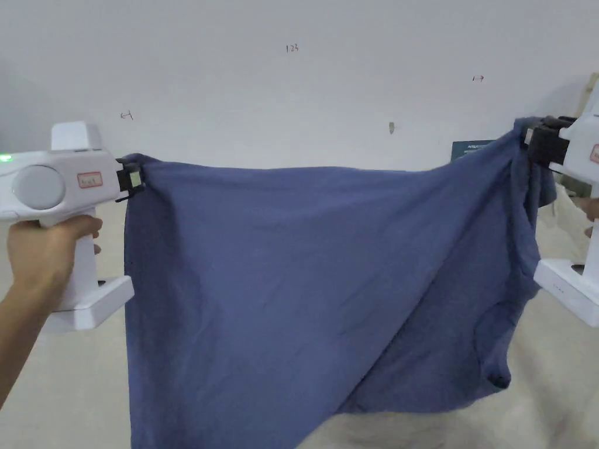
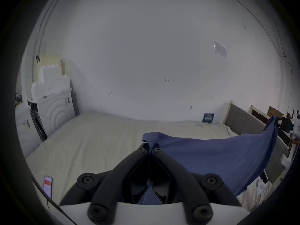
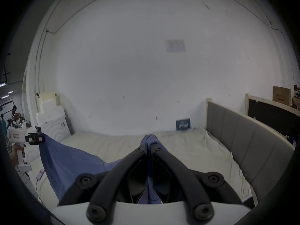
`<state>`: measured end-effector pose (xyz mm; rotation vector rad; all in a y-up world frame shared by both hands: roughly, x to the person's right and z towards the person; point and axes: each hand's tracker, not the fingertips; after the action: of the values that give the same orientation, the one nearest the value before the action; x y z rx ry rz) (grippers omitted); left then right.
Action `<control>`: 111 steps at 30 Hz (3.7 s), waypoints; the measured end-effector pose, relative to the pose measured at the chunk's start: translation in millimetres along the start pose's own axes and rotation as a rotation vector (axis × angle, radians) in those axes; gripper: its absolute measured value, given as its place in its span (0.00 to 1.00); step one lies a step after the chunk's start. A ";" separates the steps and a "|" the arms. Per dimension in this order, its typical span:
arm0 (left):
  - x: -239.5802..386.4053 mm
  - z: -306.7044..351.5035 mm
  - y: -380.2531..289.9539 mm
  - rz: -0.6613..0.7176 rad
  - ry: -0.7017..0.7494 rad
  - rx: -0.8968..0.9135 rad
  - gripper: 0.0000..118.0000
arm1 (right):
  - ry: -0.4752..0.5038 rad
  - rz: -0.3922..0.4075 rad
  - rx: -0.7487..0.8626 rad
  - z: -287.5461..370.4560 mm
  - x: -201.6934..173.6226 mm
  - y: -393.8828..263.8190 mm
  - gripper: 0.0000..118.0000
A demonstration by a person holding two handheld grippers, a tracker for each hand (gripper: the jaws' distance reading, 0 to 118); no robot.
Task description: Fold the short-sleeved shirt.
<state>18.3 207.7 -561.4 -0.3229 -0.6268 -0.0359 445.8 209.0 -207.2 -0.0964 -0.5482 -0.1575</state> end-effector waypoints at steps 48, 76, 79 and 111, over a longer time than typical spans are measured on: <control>-34.0 18.2 -240.0 -0.059 0.045 -0.316 0.00 | 0.051 -0.051 -0.293 65.7 23.8 -216.5 0.01; -58.6 114.4 -396.3 0.000 0.088 -0.576 0.00 | -0.024 -0.119 -0.645 201.4 16.2 -352.7 0.01; -56.4 109.7 -408.6 -0.004 0.105 -0.616 0.00 | -0.062 -0.144 -0.720 191.7 18.7 -374.2 0.01; 4.0 155.2 -290.5 -0.060 0.130 -0.062 0.79 | -0.123 0.124 -0.190 210.0 -68.6 -222.3 0.74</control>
<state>-104.8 -20.1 -357.9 -0.3589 -0.5066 -0.1333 241.9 26.8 -54.0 -0.3256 -0.6478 -0.0829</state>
